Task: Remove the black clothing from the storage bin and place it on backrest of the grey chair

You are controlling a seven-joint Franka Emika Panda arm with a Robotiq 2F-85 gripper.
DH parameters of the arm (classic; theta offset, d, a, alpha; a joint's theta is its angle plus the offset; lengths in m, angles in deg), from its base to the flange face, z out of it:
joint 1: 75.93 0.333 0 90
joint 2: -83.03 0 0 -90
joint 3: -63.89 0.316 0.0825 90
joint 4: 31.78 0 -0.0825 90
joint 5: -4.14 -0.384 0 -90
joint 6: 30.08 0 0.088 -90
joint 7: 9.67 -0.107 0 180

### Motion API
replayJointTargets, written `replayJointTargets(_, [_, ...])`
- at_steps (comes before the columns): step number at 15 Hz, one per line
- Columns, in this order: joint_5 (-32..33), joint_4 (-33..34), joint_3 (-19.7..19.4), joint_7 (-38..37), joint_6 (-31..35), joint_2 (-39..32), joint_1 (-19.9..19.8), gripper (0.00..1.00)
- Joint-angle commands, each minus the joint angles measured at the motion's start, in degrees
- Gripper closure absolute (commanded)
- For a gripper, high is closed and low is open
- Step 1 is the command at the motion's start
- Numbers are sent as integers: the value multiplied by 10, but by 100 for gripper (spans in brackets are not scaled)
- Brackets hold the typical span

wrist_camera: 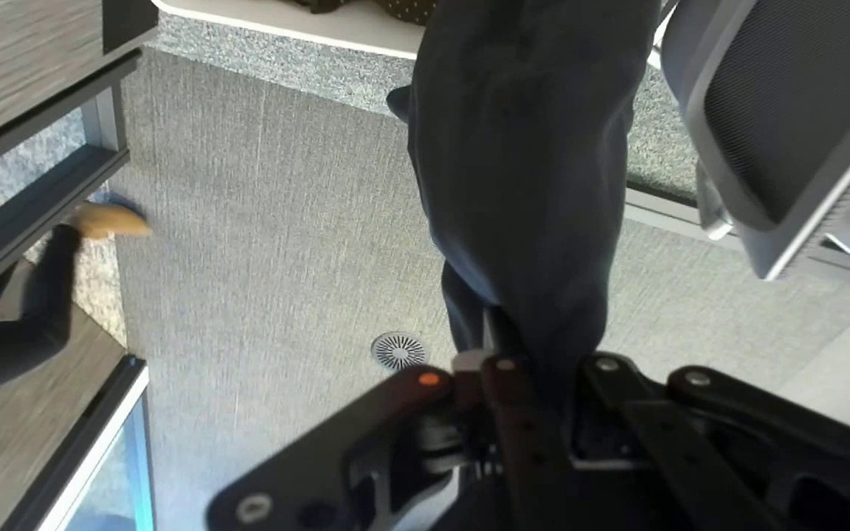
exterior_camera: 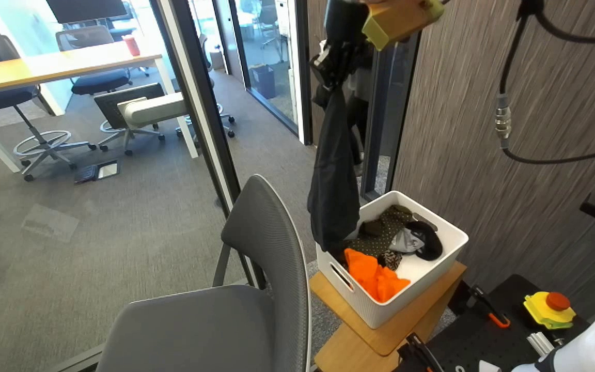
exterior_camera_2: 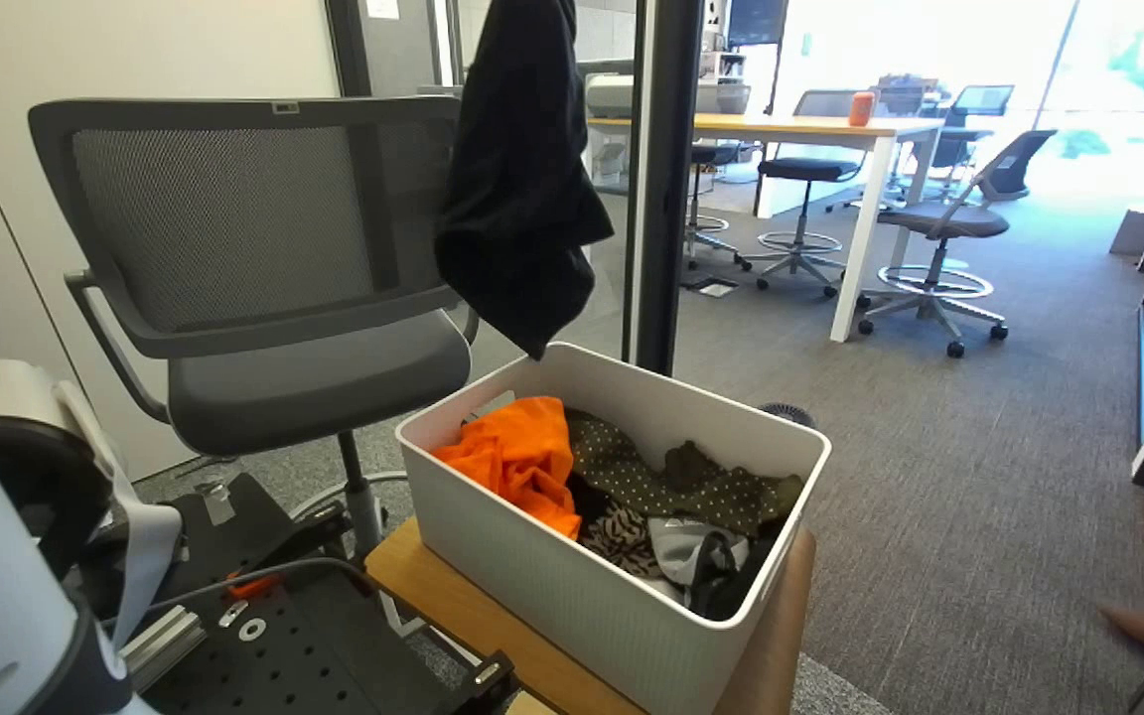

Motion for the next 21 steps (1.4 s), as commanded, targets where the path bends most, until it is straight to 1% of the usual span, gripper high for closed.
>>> replayJointTargets(1, [49, 117, 55, -43, -93, -23, 23, 88])
replayJointTargets(4, [91, 206, 115, -72, -163, -61, 46, 89])
replayJointTargets(7, [137, 285, 177, -72, -218, -128, 80, 87])
replayJointTargets(8, [147, 304, 193, -65, -226, -155, 96, 88])
replayJointTargets(10, [161, 347, 212, -49, -231, -219, 131, 89])
replayJointTargets(12, [175, 380, 212, -31, -224, -279, 164, 88])
replayJointTargets(15, [183, 404, 178, 16, -209, -337, 199, 88])
replayJointTargets(18, [150, 437, 142, 82, -212, -375, 212, 89])
replayJointTargets(21, [125, 470, 118, 132, -225, -415, 219, 88])
